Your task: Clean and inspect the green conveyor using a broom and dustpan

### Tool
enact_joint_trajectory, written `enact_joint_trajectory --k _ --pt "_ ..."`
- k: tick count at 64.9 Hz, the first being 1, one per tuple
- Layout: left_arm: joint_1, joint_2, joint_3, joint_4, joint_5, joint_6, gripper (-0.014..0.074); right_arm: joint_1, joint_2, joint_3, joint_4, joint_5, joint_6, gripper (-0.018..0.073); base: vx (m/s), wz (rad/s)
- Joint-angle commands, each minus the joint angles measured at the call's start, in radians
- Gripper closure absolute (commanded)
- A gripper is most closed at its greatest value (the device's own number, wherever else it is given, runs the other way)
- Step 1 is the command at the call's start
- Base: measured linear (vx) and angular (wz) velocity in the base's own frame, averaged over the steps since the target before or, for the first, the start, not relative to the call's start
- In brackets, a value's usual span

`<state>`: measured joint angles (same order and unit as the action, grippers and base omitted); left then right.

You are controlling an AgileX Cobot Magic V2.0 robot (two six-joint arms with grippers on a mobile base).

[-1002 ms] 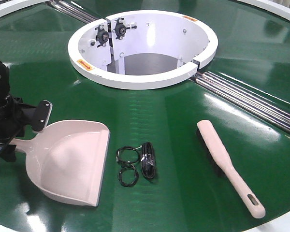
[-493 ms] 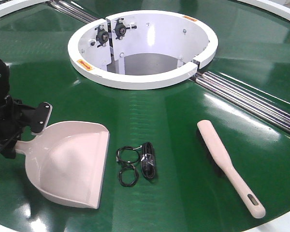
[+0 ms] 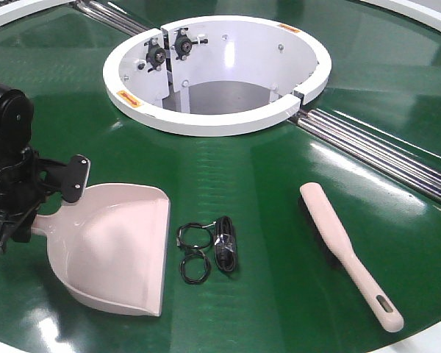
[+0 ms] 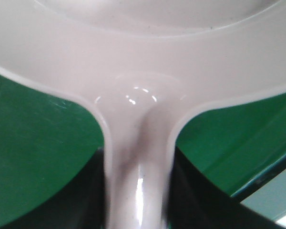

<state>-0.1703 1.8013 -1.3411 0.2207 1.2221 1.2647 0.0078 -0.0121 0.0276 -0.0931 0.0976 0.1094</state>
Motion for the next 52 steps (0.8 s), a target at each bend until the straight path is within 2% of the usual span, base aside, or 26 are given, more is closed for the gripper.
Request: enact_joint_trajectory --k 1,52 --pt "-0.006 -0.054 -0.029 0.022 0.026 -0.027 0.0604 -0.004 -0.010 0.004 -0.001 -0.074 -0.002 0.0568 0.00 0.00" --pt "-0.006 -0.075 -0.029 0.017 0.024 -0.036 0.0603 -0.004 -0.010 0.004 -0.001 -0.074 -0.002 0.0568 0.00 0.00"
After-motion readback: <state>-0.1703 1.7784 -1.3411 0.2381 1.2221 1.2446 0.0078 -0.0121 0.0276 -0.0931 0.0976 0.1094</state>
